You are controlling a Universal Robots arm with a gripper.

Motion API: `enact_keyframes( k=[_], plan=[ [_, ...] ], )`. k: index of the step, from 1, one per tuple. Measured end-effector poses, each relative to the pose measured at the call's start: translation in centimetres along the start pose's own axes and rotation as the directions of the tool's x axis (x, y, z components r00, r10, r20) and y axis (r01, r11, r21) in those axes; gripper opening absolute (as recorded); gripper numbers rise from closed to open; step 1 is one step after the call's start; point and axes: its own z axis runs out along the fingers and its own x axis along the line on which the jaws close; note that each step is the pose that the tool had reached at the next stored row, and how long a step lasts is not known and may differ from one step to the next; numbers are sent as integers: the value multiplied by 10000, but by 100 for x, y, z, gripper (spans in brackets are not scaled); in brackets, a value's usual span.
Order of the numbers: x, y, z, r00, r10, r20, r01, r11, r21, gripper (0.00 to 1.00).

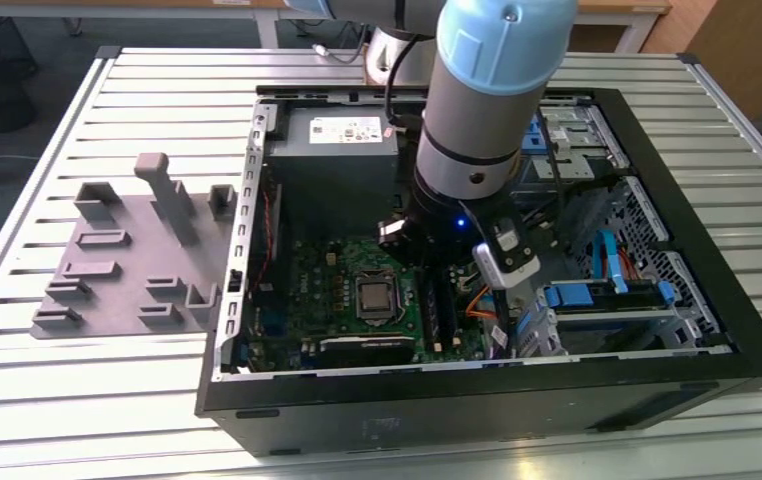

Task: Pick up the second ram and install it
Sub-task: 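Insert the second ram into the second slot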

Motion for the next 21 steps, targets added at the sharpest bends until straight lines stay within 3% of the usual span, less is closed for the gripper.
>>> enact_keyframes(
  k=[9, 18, 21],
  plan=[
    [-12, -5, 0, 10000, 0, -18, 0, 10000, 4, 14],
    [-47, -4, -1, 9999, 4, -154, -4, 10000, 7, 14],
    [-48, -4, -1, 9999, 6, -164, -5, 10000, 7, 14]
  ],
)
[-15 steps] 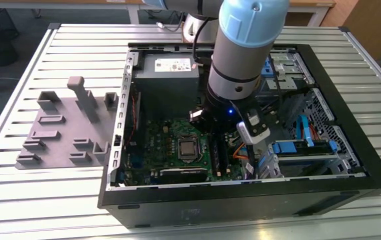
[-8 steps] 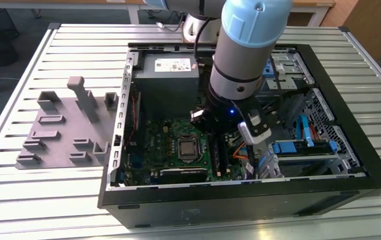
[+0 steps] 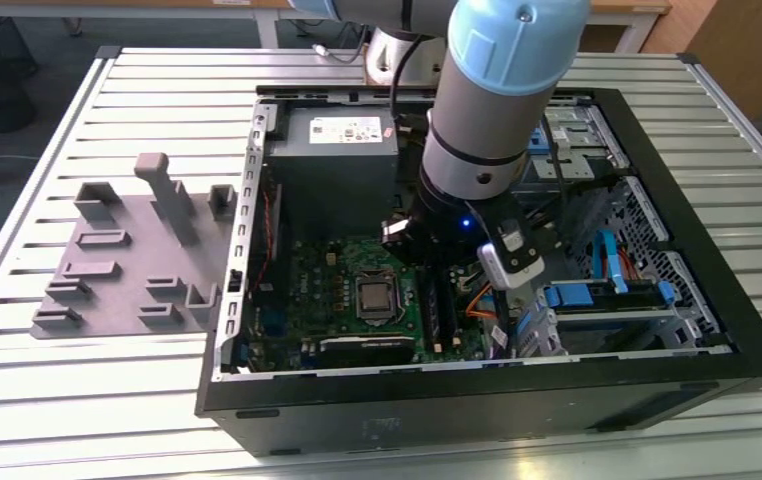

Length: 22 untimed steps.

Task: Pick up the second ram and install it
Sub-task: 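Insert the second ram into the second slot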

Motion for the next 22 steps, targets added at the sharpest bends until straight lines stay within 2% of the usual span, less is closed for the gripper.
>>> enact_keyframes(
  k=[6, 15, 22],
  plan=[
    [0, 1, -33, 10000, -1, 0, 1, 10000, 0, 14],
    [1, 1, -38, 10000, -1, -1, 1, 10000, 1, 14],
    [1, 35, -36, 10000, 20, 0, -20, 10000, -1, 14]
  ],
)
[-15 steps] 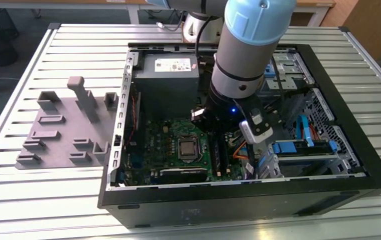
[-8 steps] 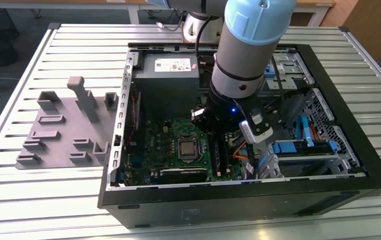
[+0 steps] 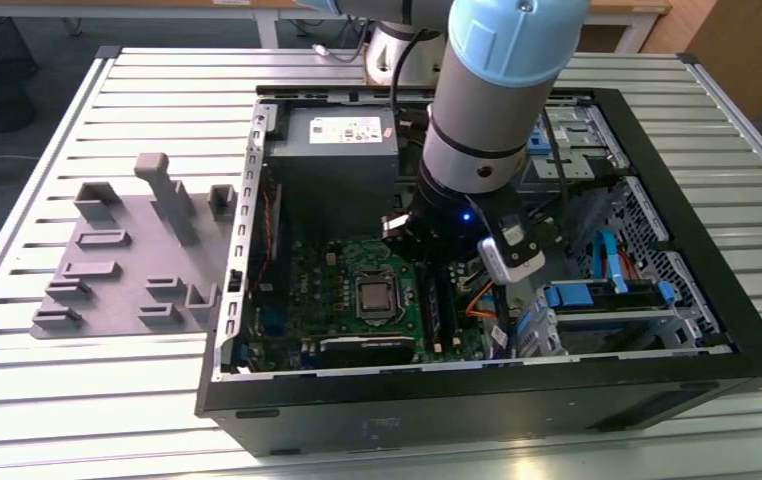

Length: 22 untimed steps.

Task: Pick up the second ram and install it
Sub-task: 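Insert the second ram into the second slot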

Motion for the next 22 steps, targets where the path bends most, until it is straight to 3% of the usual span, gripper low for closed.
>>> enact_keyframes(
  k=[22],
  plan=[
    [3, 2, 22, 10000, 49, 3, -49, 10000, 66, 14]
  ],
)
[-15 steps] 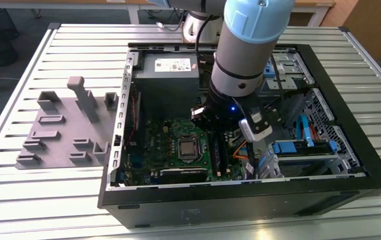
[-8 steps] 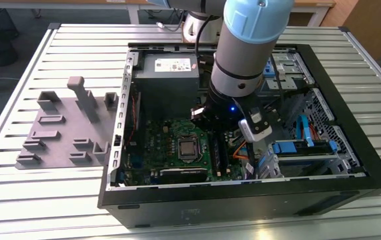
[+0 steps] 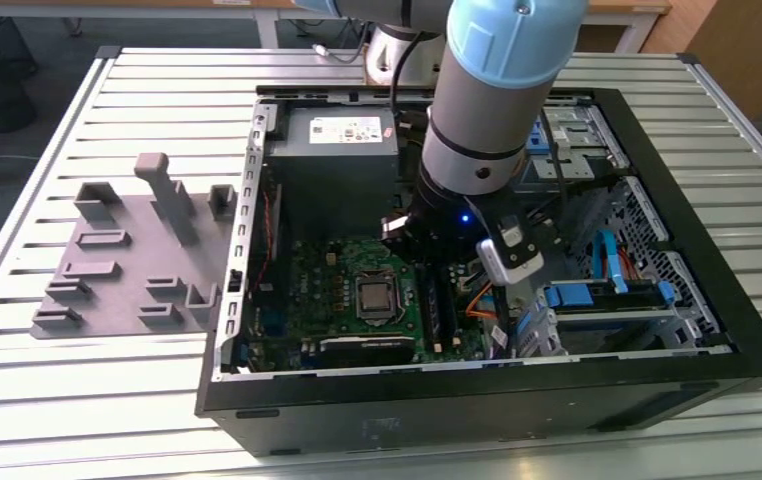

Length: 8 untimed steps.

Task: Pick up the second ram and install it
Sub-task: 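Insert the second ram into the second slot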

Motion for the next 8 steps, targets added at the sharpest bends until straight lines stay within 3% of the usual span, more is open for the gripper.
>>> enact_keyframes(
  k=[8],
  plan=[
    [1, 1, -25, 10000, 0, 1, 0, 10000, -9, 14]
  ],
)
